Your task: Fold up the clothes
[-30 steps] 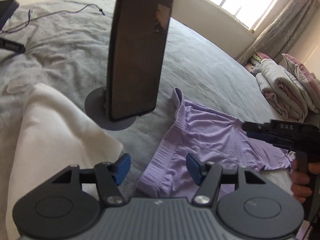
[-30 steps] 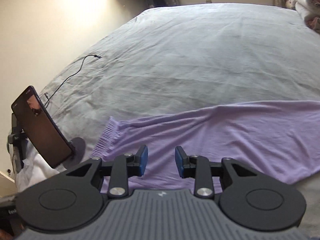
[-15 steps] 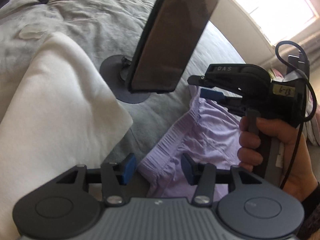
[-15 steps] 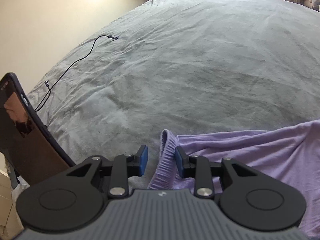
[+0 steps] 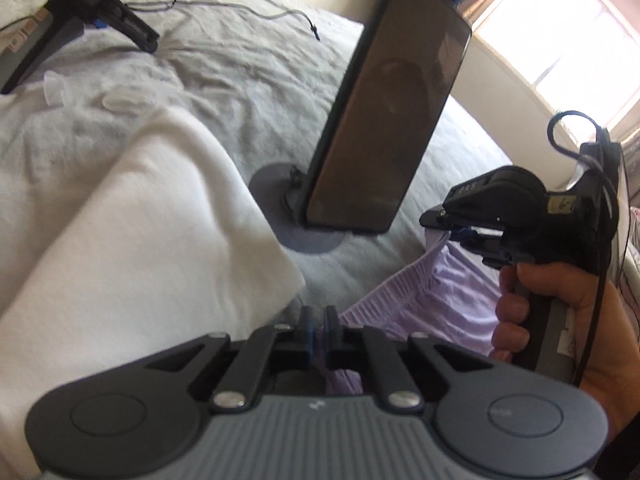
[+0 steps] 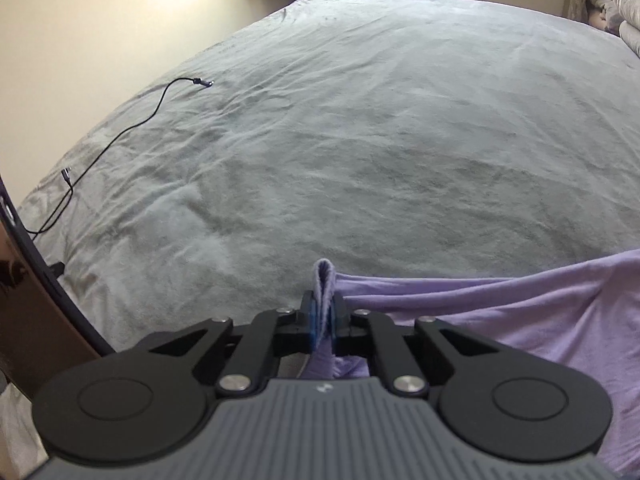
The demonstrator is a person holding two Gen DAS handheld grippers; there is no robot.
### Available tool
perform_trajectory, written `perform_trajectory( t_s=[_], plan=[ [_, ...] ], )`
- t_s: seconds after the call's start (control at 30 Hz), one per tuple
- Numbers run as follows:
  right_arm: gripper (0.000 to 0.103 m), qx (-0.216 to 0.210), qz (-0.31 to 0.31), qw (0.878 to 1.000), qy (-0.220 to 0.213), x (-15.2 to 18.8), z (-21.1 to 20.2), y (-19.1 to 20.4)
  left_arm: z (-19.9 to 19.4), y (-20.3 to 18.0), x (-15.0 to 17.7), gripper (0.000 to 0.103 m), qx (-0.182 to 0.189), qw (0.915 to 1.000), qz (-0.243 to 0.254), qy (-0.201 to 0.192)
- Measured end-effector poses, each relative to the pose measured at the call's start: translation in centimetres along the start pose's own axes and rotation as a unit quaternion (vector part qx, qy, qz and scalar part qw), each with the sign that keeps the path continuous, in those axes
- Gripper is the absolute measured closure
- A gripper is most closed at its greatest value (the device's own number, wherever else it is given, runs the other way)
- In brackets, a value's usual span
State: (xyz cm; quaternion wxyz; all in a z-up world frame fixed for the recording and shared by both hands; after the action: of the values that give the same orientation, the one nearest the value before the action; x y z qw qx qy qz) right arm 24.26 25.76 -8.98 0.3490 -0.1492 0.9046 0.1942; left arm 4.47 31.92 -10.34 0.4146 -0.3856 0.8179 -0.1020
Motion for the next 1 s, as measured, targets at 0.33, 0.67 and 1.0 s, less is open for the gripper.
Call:
perform_trajectory(
  t_s=[0.33, 0.67, 1.0],
  plan=[
    [0.095, -0.04, 0.065, 0.997, -0.013, -1.0, 0.4, 1.1, -2.1, 1.4, -2.7, 0.1, -0.006, 0.9985, 0.006, -0.053],
    [0.095, -0.076, 0.094, 0.992, -0.026, -2.0, 0.8, 2.1, -3.4, 3.9, -5.2, 0.103, -0.065, 0.9914, 0.019, -0.112],
    [0.082, -0.085, 0.104, 0.991, -0.003, -1.4, 1.4, 0.5, -1.5, 3.5, -3.5, 0.077, -0.013, 0.9991, -0.026, -0.03]
  ],
)
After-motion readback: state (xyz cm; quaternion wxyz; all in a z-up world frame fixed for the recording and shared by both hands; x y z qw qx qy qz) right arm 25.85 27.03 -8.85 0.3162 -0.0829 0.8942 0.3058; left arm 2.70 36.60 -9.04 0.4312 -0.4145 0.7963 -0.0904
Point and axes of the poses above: each gripper's, at about its wrist camera, not at the fingertips, and z roughly the way its jaws point, y to its left, x to its underside, the point moved 9 cm from there along z, roughly the way its jaws point, and after that the axes turned 4 degrees about -y, right-handed, at the moved point
